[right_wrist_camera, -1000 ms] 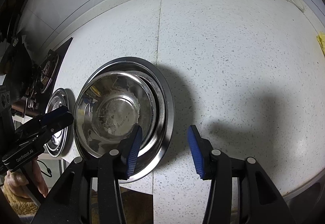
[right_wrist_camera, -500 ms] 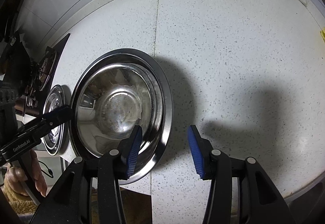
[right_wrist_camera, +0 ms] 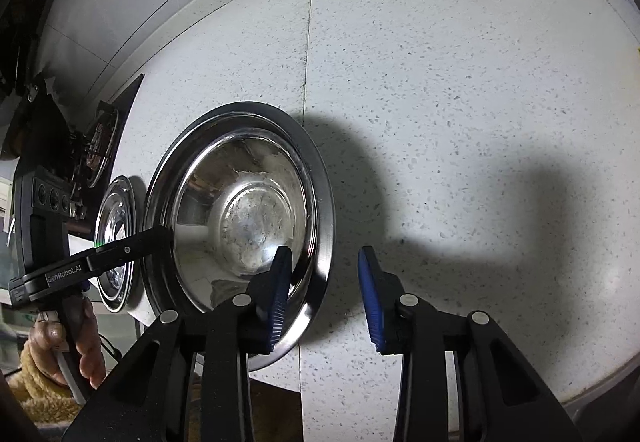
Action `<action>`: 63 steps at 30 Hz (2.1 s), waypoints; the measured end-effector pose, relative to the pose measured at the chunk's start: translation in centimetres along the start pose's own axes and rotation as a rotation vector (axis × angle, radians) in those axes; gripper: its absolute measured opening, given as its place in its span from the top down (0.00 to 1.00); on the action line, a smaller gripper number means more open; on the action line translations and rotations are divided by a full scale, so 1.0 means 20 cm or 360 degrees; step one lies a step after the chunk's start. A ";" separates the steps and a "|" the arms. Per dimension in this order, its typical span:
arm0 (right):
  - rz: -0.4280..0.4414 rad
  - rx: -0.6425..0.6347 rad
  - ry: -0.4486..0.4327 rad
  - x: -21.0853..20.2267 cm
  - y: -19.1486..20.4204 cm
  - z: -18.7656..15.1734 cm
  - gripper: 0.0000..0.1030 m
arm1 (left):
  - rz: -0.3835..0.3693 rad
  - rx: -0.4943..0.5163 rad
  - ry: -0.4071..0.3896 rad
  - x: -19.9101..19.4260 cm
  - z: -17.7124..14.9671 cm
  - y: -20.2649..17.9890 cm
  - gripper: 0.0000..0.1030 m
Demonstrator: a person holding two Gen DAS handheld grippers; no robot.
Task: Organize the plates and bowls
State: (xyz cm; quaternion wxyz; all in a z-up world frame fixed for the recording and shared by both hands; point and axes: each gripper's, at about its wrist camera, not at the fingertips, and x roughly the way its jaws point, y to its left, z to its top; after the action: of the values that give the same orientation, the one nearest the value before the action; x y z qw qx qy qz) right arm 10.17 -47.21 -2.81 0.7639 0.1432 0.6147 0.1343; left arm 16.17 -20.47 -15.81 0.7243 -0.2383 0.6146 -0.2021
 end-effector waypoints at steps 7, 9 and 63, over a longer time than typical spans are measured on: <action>0.0023 -0.0025 0.0003 0.03 0.03 0.01 0.83 | -0.0053 -0.0030 0.0020 0.02 0.02 0.02 0.68; 0.0016 -0.0028 0.0005 0.02 0.04 0.01 0.83 | -0.0052 -0.0025 0.0017 0.02 0.02 0.01 0.69; -0.0155 -0.0048 0.0004 -0.02 0.08 0.01 0.88 | -0.0026 -0.0007 0.0073 0.01 0.06 0.06 0.83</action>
State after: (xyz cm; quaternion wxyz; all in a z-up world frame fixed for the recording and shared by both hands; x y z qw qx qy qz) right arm 10.24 -45.88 -1.84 0.7710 0.1012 0.6197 0.1064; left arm 17.47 -19.60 -16.56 0.7078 -0.2401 0.6296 -0.2121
